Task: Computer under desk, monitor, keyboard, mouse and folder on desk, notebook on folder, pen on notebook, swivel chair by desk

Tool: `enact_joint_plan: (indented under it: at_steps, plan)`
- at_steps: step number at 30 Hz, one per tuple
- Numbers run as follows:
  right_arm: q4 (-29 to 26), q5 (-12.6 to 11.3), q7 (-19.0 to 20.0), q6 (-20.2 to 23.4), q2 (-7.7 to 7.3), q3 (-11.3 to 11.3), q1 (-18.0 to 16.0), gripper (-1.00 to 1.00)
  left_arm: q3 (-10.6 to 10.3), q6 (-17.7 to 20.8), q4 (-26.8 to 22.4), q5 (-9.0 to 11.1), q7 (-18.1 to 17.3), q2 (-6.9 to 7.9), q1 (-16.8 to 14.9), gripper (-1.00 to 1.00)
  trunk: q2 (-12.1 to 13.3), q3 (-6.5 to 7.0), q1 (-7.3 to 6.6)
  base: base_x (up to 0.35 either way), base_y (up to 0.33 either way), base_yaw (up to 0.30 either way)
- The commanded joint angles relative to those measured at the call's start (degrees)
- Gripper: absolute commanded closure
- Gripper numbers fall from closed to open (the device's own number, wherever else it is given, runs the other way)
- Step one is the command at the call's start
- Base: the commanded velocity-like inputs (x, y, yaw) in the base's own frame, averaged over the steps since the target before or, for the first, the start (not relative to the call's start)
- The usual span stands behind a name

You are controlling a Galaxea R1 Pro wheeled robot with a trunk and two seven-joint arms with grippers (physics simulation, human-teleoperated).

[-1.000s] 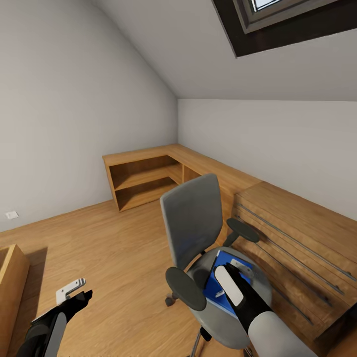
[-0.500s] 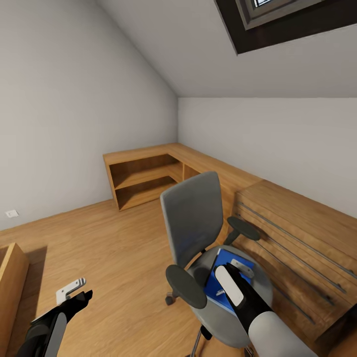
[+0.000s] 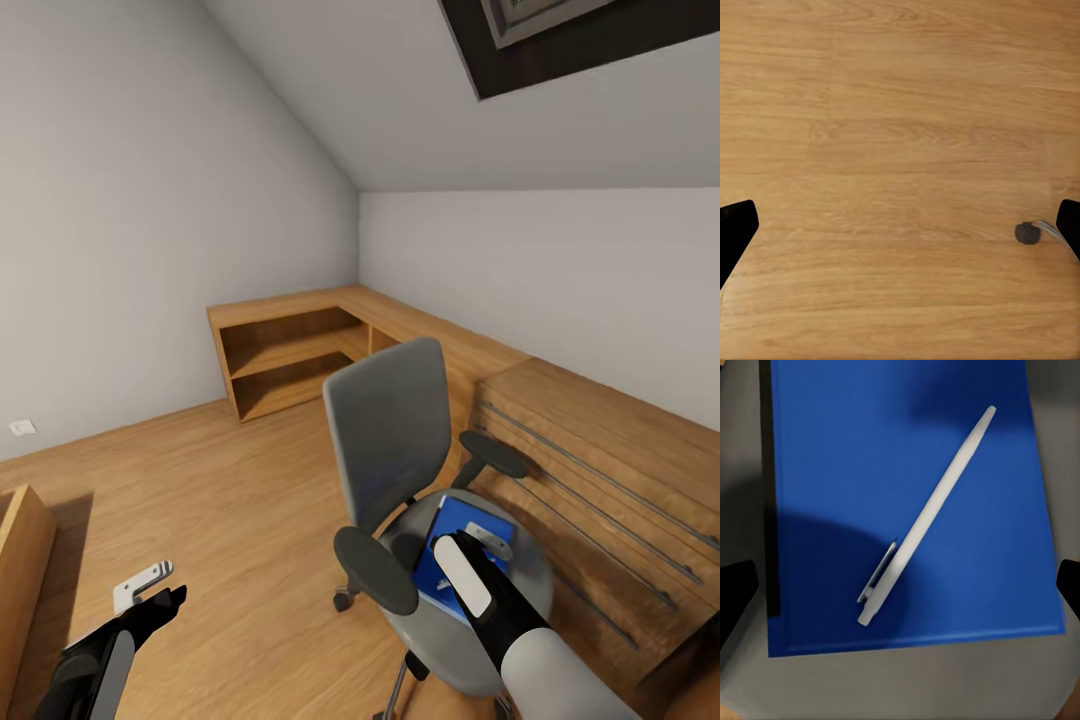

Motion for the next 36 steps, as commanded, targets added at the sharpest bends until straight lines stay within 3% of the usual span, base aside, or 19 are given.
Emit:
enact_joint_plan:
  at_steps: [1, 30, 36]
  plan:
    - [-0.1, -0.2, -0.3, 0.3, -0.05, 0.2, 0.0, -1.00, 0.0, 0.3, 0.0, 0.6, 0.4, 0.03, 0.0, -1.00, -0.4, -0.24, 0.22, 0.000, 0.000, 0.000]
    - [-0.1, -0.1, 0.6, 0.1, -0.43, -0.1, -0.1, -1.00, 0.0, 0.3, 0.0, 0.6, 0.4, 0.01, 0.0, -1.00, -12.1, -5.45, 6.59, 0.000, 0.000, 0.000]
    - [-0.1, -0.1, 0.6, 0.1, -0.47, -0.2, 0.0, -1.00, -0.1, 0.3, 0.0, 0.6, 0.4, 0.01, 0.0, -1.00, -12.1, -5.45, 6.59, 0.000, 0.000, 0.000]
